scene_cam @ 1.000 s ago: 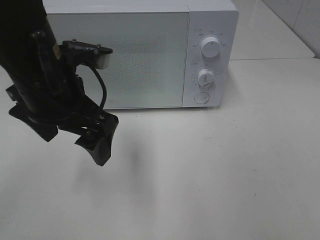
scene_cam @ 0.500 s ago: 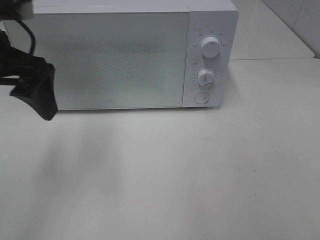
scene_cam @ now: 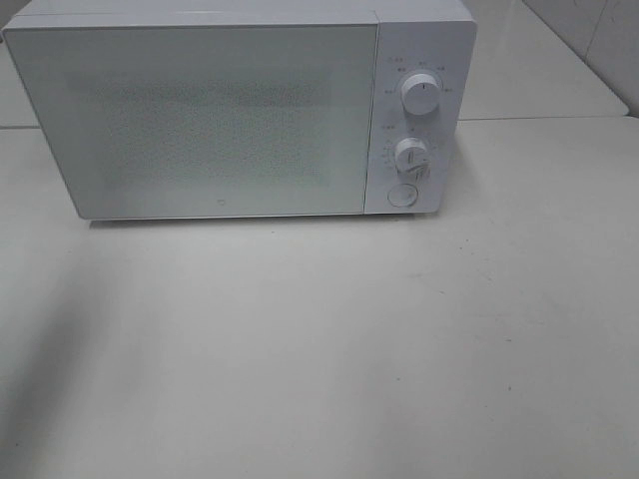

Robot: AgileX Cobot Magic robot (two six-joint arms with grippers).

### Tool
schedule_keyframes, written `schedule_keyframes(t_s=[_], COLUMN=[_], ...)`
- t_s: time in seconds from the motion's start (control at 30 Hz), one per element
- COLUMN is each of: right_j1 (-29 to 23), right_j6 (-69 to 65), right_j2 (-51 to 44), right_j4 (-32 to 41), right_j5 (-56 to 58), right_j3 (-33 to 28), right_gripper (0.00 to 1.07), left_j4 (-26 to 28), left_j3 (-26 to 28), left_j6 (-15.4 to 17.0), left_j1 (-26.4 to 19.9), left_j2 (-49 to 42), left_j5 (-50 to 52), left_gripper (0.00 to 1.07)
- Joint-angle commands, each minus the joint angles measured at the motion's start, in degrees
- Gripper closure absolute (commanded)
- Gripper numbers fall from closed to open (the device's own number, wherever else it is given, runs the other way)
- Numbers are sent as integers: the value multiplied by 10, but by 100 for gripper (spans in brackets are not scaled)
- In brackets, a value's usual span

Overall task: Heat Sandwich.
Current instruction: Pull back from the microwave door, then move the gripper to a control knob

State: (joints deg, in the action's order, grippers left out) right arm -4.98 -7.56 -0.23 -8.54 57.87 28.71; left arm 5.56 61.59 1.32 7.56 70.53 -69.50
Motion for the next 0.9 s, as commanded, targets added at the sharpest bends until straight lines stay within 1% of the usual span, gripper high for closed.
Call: schedule_keyframes(t_s=[0.03,0.13,0.2,0.23,0.27,0.3,0.33,0.37,0.4,0.43,0.5,0.53,0.57,0.6,0.67,0.7,0.73,0.77,0.83,0.87,0.9], right_j1=[2,2,2,2,2,2,2,2,2,2,2,2,2,2,2,2,2,2,2,2,2], right_j6=[6,6,6,6,6,6,6,6,6,6,6,6,6,6,6,6,6,6,6,6,6], right_j2=[-15,-15,-15,-15,-15,-15,-15,-15,-15,-15,-15,-15,-15,-15,-15,-15,-15,-15,-15,-15,-15], right_j4=[0,0,0,0,0,0,0,0,0,0,0,0,0,0,0,0,0,0,0,0,0], right_j5=[-9,-9,-9,-9,-9,-9,-9,-9,-9,-9,-9,-9,-9,-9,-9,-9,-9,-9,-9,-9,-9], right_j3=[-1,-1,-1,-1,-1,-1,-1,-1,-1,-1,-1,-1,-1,-1,-1,-1,-1,-1,-1,-1,-1], right_gripper=[32,32,32,32,32,32,32,32,32,32,32,32,32,32,32,32,32,32,32,32,32], left_j4=[-1,-5,-10,-10,-10,-11,-13,-13,-15,-15,-15,-14,-14,-10,-9,-9,-9,-9,-8,-8,-8], left_j3=[-57,-85,-125,-125,-137,-167,-182,-182,-195,-218,-237,-246,-246,-263,-277,-277,-284,-296,-296,-296,-297], left_j6=[-2,-3,-3,-3,-3,-4,-6,-6,-9,-17,-23,-26,-26,-29,-29,-29,-29,-30,-30,-30,-30], left_j1=[-23,-29,-30,-30,-30,-30,-30,-30,-30,-30,-30,-30,-30,-30,-30,-30,-30,-30,-30,-30,-30], left_j2=[-58,-84,-131,-131,-144,-181,-197,-197,-217,-257,-295,-315,-315,-352,-392,-392,-414,-460,-501,-501,-542], left_j5=[-28,-28,-29,-29,-29,-28,-25,-25,-20,-11,-7,-5,-5,-2,5,5,9,17,21,21,22], left_gripper=[9,9,9,9,9,9,9,9,9,9,9,9,9,9,9,9,9,9,9,9,9])
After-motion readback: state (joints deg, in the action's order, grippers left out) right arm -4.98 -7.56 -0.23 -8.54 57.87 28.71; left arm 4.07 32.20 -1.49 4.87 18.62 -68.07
